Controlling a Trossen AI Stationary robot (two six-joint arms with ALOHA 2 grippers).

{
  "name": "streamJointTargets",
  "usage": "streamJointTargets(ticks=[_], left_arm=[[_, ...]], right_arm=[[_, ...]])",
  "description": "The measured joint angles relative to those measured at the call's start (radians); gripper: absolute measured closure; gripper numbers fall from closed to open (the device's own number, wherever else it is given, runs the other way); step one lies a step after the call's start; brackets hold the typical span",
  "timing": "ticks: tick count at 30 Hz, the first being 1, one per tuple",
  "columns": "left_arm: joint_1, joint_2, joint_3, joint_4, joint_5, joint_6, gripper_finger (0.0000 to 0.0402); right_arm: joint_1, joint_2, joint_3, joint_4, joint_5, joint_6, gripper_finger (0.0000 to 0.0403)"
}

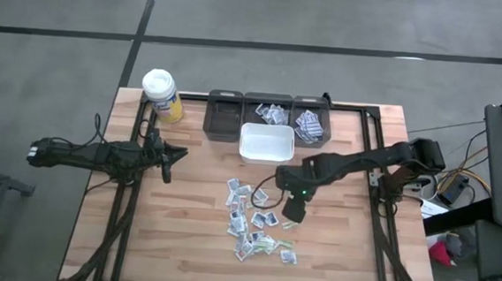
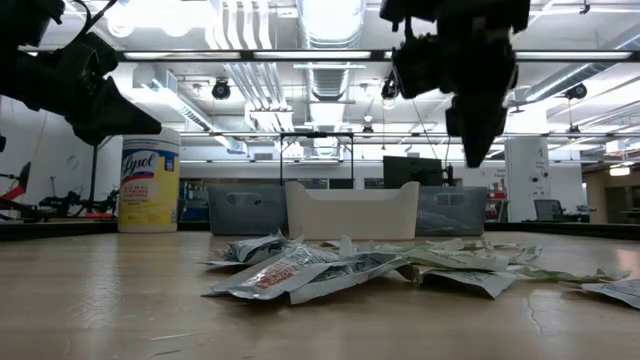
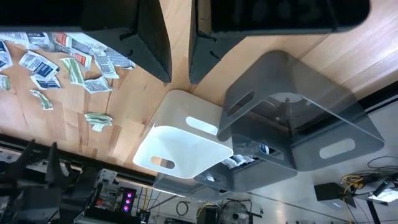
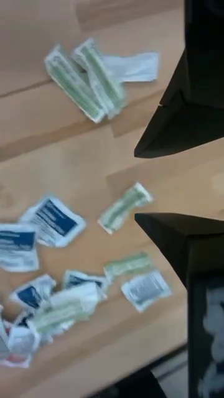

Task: Pick & Place First Aid Supplies
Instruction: Put the alcohol pad into the middle black bin

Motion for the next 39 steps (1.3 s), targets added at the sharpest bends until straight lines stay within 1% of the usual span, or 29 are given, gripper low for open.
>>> streamJointTargets(ticks=[4,7,9,12,16,18,26,30,34,39], left_arm=[[0.000,0.000,0.000,0.000,0.000,0.000,0.0348],[0.000,0.000,0.000,0.000,0.000,0.000,0.0348],[0.000,0.000,0.000,-0.001,0.000,0.000,0.0348],[0.000,0.000,0.000,-0.001,0.000,-0.007,0.0348],[0.000,0.000,0.000,-0.002,0.000,-0.014,0.0348],[0.000,0.000,0.000,-0.004,0.000,-0.014,0.0348],[0.000,0.000,0.000,-0.016,-0.001,-0.005,0.0348],[0.000,0.000,0.000,-0.016,-0.001,0.010,0.0348],[0.000,0.000,0.000,-0.016,-0.001,0.012,0.0348],[0.000,0.000,0.000,-0.019,-0.001,0.012,0.0348]], right_arm=[[-0.005,0.000,-0.063,0.175,0.002,-0.002,0.0237],[-0.004,0.000,-0.106,0.314,0.002,-0.048,0.0227],[-0.004,0.000,-0.132,0.382,0.001,-0.136,0.0222],[-0.004,0.000,-0.161,0.435,0.001,-0.314,0.0218],[-0.004,0.000,-0.168,0.436,0.001,-0.482,0.0218],[-0.004,0.000,-0.167,0.433,0.001,-0.534,0.0218],[0.008,0.000,-0.142,0.426,0.000,-0.523,0.0218],[0.012,0.000,-0.113,0.369,0.002,-0.461,0.0218],[0.011,0.000,-0.084,0.286,0.029,-0.428,0.0218],[0.018,0.000,-0.079,0.279,0.030,-0.365,0.0218]])
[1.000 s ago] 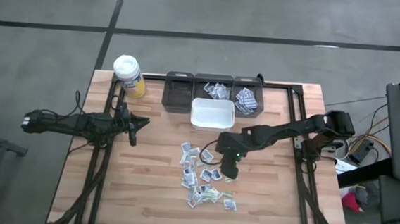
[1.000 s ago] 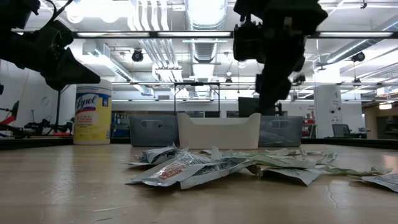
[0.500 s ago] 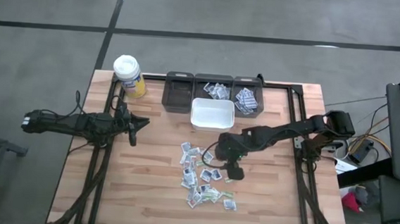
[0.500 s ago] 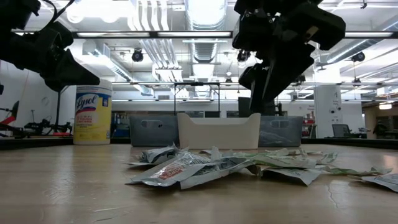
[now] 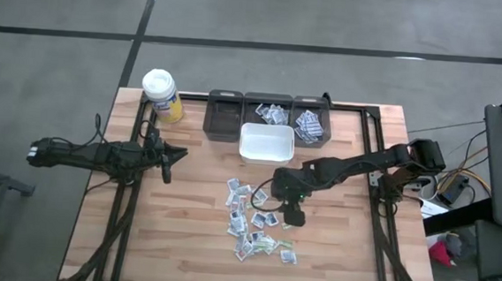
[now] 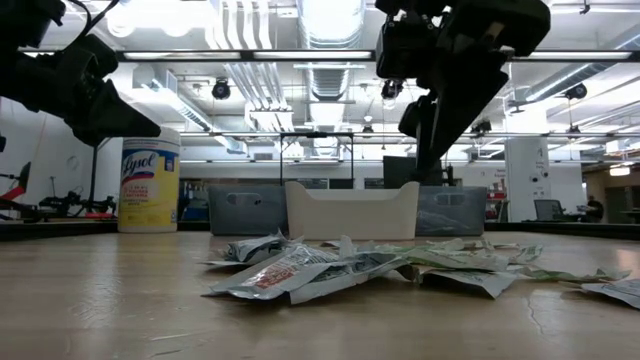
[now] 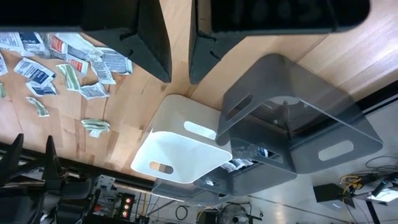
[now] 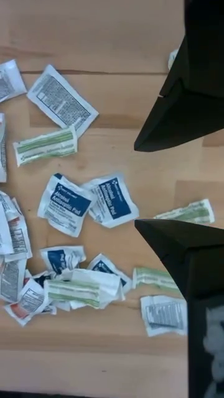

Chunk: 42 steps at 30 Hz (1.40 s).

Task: Pick & Place First Aid Supplies
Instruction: Put the alcohol pad into the middle black bin

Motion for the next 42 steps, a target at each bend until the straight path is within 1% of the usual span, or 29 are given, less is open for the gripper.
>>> streamJointTargets(ticks=[4,6,13,24,28,31,36,42], left_arm=[[0.000,0.000,0.000,-0.001,0.000,0.033,0.0348],[0.000,0.000,0.000,-0.003,0.000,0.049,0.0348],[0.000,0.003,0.000,-0.006,0.000,0.055,0.0348],[0.000,0.006,0.000,-0.020,0.000,0.056,0.0348],[0.000,0.010,0.000,-0.027,0.000,0.056,0.0348],[0.000,0.011,0.000,-0.033,0.000,0.055,0.0348],[0.000,0.011,0.000,-0.035,0.000,0.055,0.0348],[0.000,0.011,0.000,-0.035,0.000,0.055,0.0348]], right_arm=[[0.016,0.022,0.002,-0.004,0.000,0.038,0.0218],[0.027,0.058,0.011,-0.014,0.000,0.060,0.0218],[0.041,0.209,0.106,-0.052,-0.003,0.066,0.0218],[0.036,0.334,0.240,-0.093,0.001,0.072,0.0221],[0.036,0.404,0.284,-0.137,0.003,0.068,0.0229],[0.035,0.431,0.302,-0.162,0.003,0.068,0.0238],[0.035,0.444,0.311,-0.190,0.002,0.068,0.0255],[0.035,0.442,0.325,-0.210,0.010,0.068,0.0288]])
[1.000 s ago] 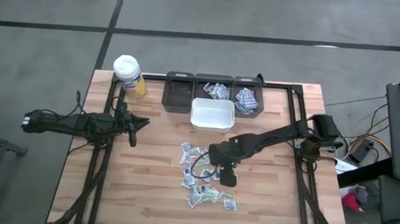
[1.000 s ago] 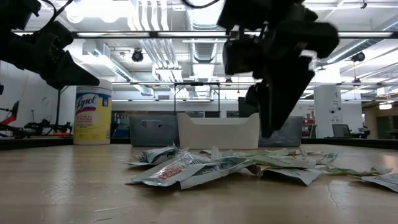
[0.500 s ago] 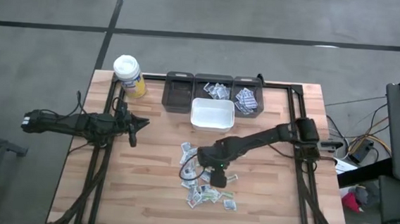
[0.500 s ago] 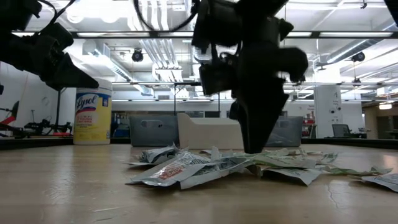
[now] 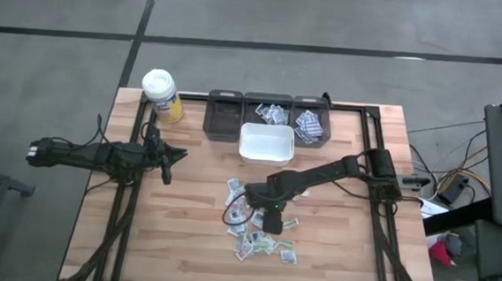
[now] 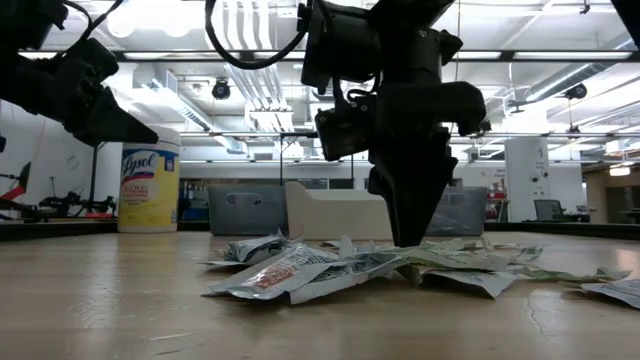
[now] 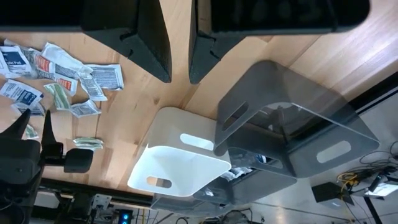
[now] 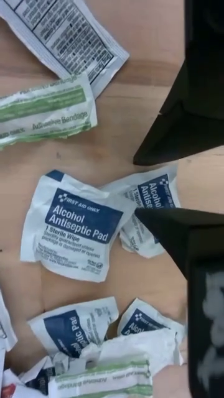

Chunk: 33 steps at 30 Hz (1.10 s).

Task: Pick & Place First Aid Supplies
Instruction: Put the alcohol pad into the middle black bin

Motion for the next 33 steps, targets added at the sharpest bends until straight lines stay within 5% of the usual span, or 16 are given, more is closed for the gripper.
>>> streamJointTargets(ticks=[14,22,33], left_arm=[[0.000,0.000,0.000,0.000,0.000,0.000,0.0348],[0.000,0.000,0.000,0.000,0.000,0.000,0.0348],[0.000,0.000,0.000,0.000,0.000,0.000,0.0348]], right_arm=[[0.003,0.001,-0.001,-0.154,0.102,0.039,0.0390],[0.001,-0.017,0.036,-0.312,0.126,0.058,0.0394],[-0.002,-0.071,0.277,-0.360,0.283,-0.016,0.0394]])
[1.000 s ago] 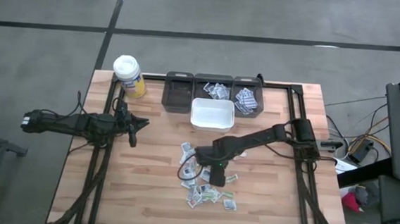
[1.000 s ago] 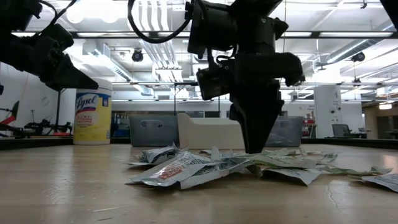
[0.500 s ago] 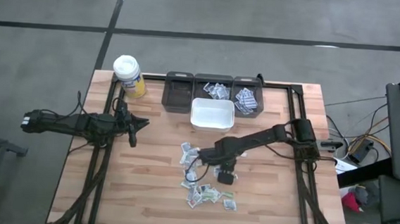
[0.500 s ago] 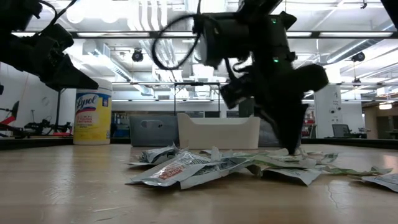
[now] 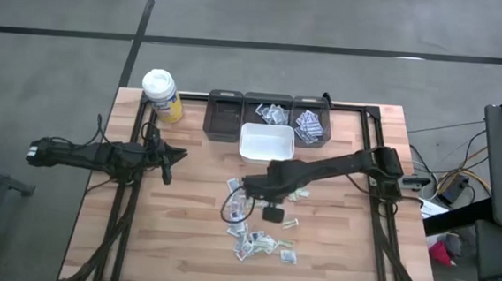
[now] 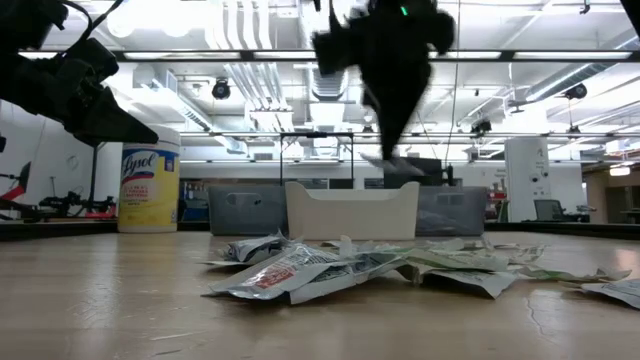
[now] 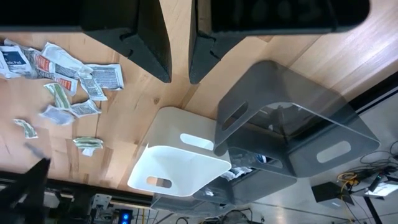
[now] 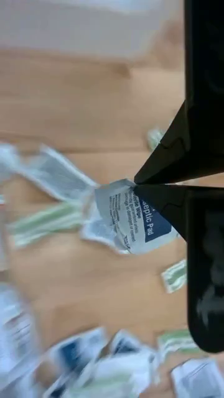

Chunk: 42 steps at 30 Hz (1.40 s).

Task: Pick & Place First Aid Supplies
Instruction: Put the alcohol pad into the middle black bin

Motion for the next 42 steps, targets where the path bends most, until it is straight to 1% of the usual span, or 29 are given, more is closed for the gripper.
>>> streamJointTargets(ticks=[4,7,10,15,16,17,18,20,21,29,33,35,42], left_arm=[[0.000,0.000,0.000,0.000,0.000,0.000,0.0348],[0.000,0.000,0.000,0.000,0.000,0.000,0.0348],[0.000,0.000,0.000,0.000,0.000,0.000,0.0348],[0.000,0.000,0.000,0.001,0.000,0.000,0.0348],[0.000,0.000,0.000,0.001,0.000,0.000,0.0348],[0.000,0.000,0.000,0.001,0.000,0.000,0.0348],[0.000,0.000,0.000,0.001,0.000,0.000,0.0348],[0.000,0.000,0.000,0.002,0.000,0.000,0.0348],[0.000,0.000,0.000,0.002,0.000,0.000,0.0348],[0.000,0.000,0.000,0.002,0.000,0.000,0.0348],[0.000,0.000,0.000,0.002,0.000,0.000,0.0348],[0.000,0.000,0.000,0.002,0.000,0.000,0.0348],[0.000,0.000,0.000,0.002,0.000,0.000,0.0348]], right_arm=[[-0.015,0.002,0.092,0.033,0.037,-0.066,0.0394],[-0.034,0.002,0.150,0.065,0.128,-0.064,0.0394],[-0.061,0.002,0.207,0.082,0.307,-0.062,0.0394],[-0.126,0.002,0.283,0.136,0.719,-0.019,0.0394],[-0.143,0.002,0.291,0.152,0.788,-0.011,0.0394],[-0.163,0.002,0.300,0.160,0.838,-0.001,0.0394],[-0.186,0.002,0.311,0.162,0.863,0.012,0.0394],[-0.241,0.002,0.328,0.165,0.844,0.043,0.0394],[-0.270,0.001,0.332,0.170,0.806,0.067,0.0394],[-0.547,0.002,0.308,0.176,0.273,0.286,0.0394],[-0.648,0.003,0.283,0.178,0.084,0.406,0.0394],[-0.679,0.003,0.272,0.177,0.039,0.425,0.0394],[-0.714,0.003,0.195,0.201,0.042,0.383,0.0394]])
